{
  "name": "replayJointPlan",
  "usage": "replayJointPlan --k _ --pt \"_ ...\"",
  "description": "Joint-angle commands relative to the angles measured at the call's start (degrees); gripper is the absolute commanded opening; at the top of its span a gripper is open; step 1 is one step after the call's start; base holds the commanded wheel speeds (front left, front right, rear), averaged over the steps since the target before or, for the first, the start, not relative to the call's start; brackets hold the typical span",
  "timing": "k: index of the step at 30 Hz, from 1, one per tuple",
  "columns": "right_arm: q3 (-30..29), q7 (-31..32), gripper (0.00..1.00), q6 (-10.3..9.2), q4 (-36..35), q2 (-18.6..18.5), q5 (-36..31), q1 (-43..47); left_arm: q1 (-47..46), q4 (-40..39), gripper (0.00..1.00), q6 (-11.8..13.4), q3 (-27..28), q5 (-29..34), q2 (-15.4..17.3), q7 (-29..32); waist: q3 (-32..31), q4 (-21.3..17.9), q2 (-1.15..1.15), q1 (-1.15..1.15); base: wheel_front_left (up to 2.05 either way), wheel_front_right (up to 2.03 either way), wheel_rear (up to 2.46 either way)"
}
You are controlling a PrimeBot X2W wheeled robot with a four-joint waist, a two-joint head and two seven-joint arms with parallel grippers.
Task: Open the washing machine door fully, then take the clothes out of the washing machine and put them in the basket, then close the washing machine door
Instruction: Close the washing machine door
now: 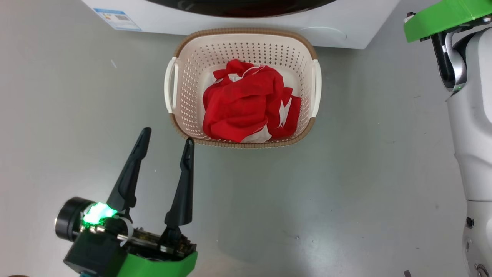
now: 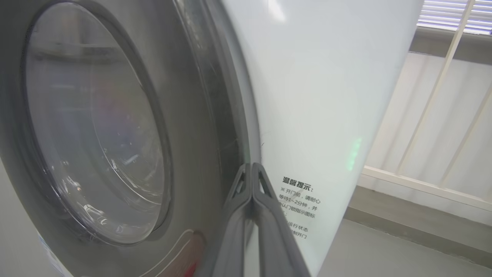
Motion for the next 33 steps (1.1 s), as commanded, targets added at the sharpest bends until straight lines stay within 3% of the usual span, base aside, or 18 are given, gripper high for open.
replayJointPlan --k 1,4,5,7,9,33 --pt "0.77 0.11 0.00 -0.30 -2.13 1.09 0.62 -0.04 -0.90 -1.31 1.00 -0.11 1.78 0.07 0.31 -0.45 -0.45 -0.49 0.00 0.00 0.00 0.00 0.00" --pt "1.00 0.11 0.00 -0.30 -3.56 1.17 1.45 1.92 -1.10 -1.28 1.00 -0.30 2.03 -0.28 0.29 -0.45 -1.19 -1.09 0.00 0.00 0.00 0.00 0.00" --pt "0.77 0.11 0.11 -0.30 -4.19 1.21 1.74 2.83 -1.24 -1.26 1.00 -0.43 2.07 -0.53 0.28 -0.45 -1.54 -1.22 0.00 0.00 0.00 0.00 0.00" --pt "0.76 0.11 0.45 -0.30 -5.45 1.44 2.09 5.15 -1.51 -0.98 1.00 -0.60 2.18 -0.78 0.27 -0.45 -2.34 -1.68 0.00 0.00 0.00 0.00 0.00" --pt "0.93 0.11 1.00 -0.30 -6.52 1.86 2.19 7.72 -1.77 -0.65 1.00 -0.73 2.30 -0.91 0.26 -0.45 -3.16 -2.35 0.00 0.00 0.00 0.00 0.00" --pt "-5.12 0.11 1.00 -0.30 -21.69 4.30 4.43 38.66 0.85 4.67 1.00 0.89 3.16 -1.12 0.28 -0.44 -13.88 -8.71 0.00 0.00 0.00 0.00 0.00"
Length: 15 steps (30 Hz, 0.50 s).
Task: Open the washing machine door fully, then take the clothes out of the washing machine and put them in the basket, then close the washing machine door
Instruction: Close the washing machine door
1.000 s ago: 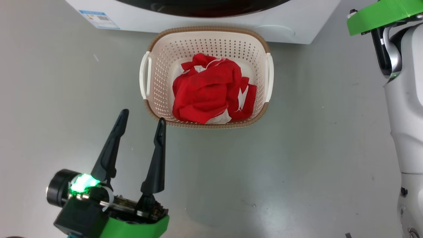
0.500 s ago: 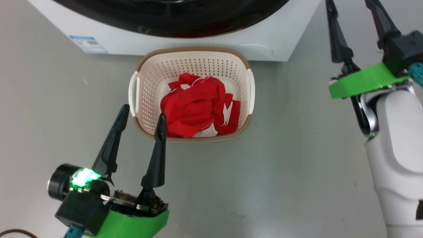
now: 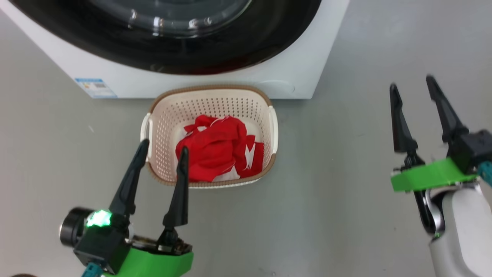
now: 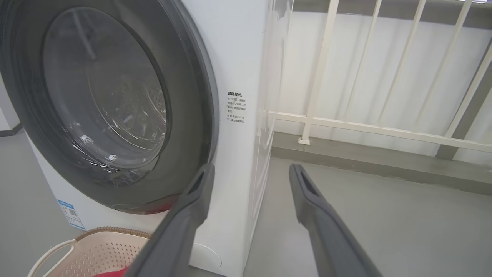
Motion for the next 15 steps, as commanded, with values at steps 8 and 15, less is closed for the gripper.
replayJointPlan --k 8,15 --pt "-0.63 0.10 1.00 -0.22 -6.62 0.32 2.94 9.47 3.29 0.91 1.00 1.95 3.17 -0.76 1.00 -0.08 -6.07 -3.51 0.00 0.00 0.00 0.00 0.00" --pt "-0.28 0.10 1.00 -0.22 -10.67 0.33 3.56 17.59 6.57 2.74 1.00 2.60 4.05 -1.56 1.53 -0.11 -10.66 -4.93 0.00 0.00 0.00 0.00 0.00"
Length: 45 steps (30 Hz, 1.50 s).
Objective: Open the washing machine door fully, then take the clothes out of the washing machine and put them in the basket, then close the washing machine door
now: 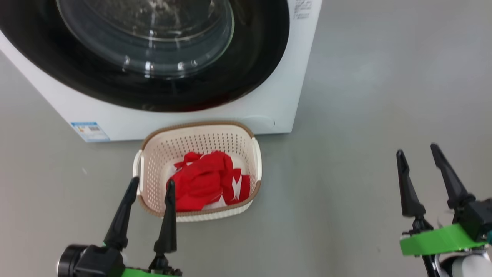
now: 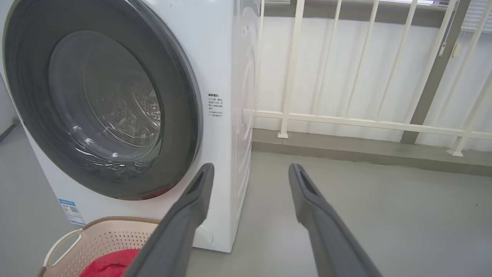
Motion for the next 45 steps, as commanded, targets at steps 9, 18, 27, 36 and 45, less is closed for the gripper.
replayJointPlan --k 9,18,27,36,45 --pt "0.57 0.04 1.00 -0.22 -5.56 -0.08 0.93 7.07 3.92 0.29 1.00 0.92 2.75 -1.36 1.51 -0.16 -6.35 -2.39 0.00 0.00 0.00 0.00 0.00" --pt "0.13 0.04 1.00 -0.22 -9.25 -0.07 1.64 12.53 6.38 -0.20 1.00 1.82 3.42 -1.48 2.33 -0.17 -9.41 -2.34 0.00 0.00 0.00 0.00 0.00" --pt "-0.65 0.04 1.00 -0.22 -11.88 -0.07 2.13 16.99 9.97 -1.44 1.00 2.42 3.92 -1.88 2.73 -0.21 -11.80 -2.61 0.00 0.00 0.00 0.00 0.00" --pt "-1.22 0.18 1.00 -0.22 -12.81 -0.07 1.79 18.00 10.90 -1.73 1.00 2.90 3.83 -2.26 2.42 -0.25 -12.02 -2.65 0.00 0.00 0.00 0.00 0.00" --pt "-1.03 0.49 1.00 -0.22 -12.80 -0.07 1.69 18.34 10.84 -1.78 1.00 2.82 3.58 -2.19 2.35 -0.28 -11.73 -2.33 0.00 0.00 0.00 0.00 0.00"
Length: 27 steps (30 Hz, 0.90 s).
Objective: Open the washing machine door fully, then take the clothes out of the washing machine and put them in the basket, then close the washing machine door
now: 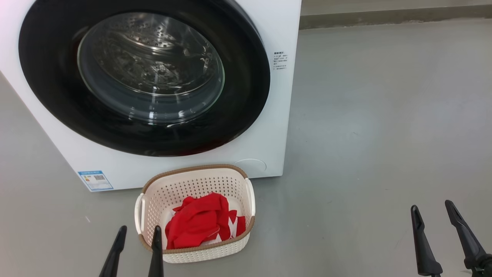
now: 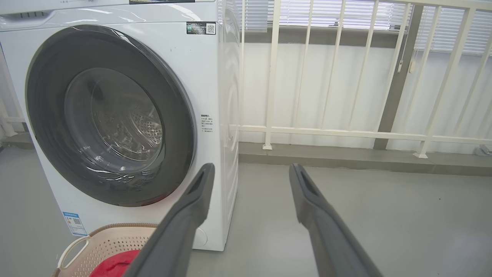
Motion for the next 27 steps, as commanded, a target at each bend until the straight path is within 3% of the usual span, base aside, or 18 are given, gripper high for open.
replayJointPlan --k 1,6,7,17,27 --pt "1.02 0.05 1.00 -0.22 -1.41 -1.06 -0.24 -0.52 -0.63 -1.72 1.00 0.26 1.83 -0.22 0.52 -0.28 0.12 0.06 0.00 0.00 0.00 0.00 0.00" --pt "1.24 0.01 1.00 -0.22 -1.27 -1.06 -0.14 -0.57 -0.75 -2.18 1.00 0.06 1.96 -0.30 0.48 -0.28 0.44 0.17 0.00 0.00 0.00 0.00 0.00" --pt "0.17 -0.01 0.00 0.00 0.26 0.03 0.02 -0.02 -0.01 -0.28 0.00 -0.03 -0.01 -0.05 -0.07 0.00 0.44 0.16 0.00 0.00 0.00 0.00 0.00" --pt "1.02 0.76 0.00 0.00 3.58 0.29 4.90 -0.96 -0.47 2.50 0.00 -0.55 -0.19 -4.74 -0.43 0.88 0.36 0.27 0.00 0.13 0.00 0.00 0.00" --pt "1.74 2.00 0.00 -0.02 5.34 -0.28 12.06 -2.84 -1.81 4.01 0.00 -1.57 0.43 -11.61 -0.19 2.19 0.53 0.45 0.00 0.00 0.00 0.00 0.00"
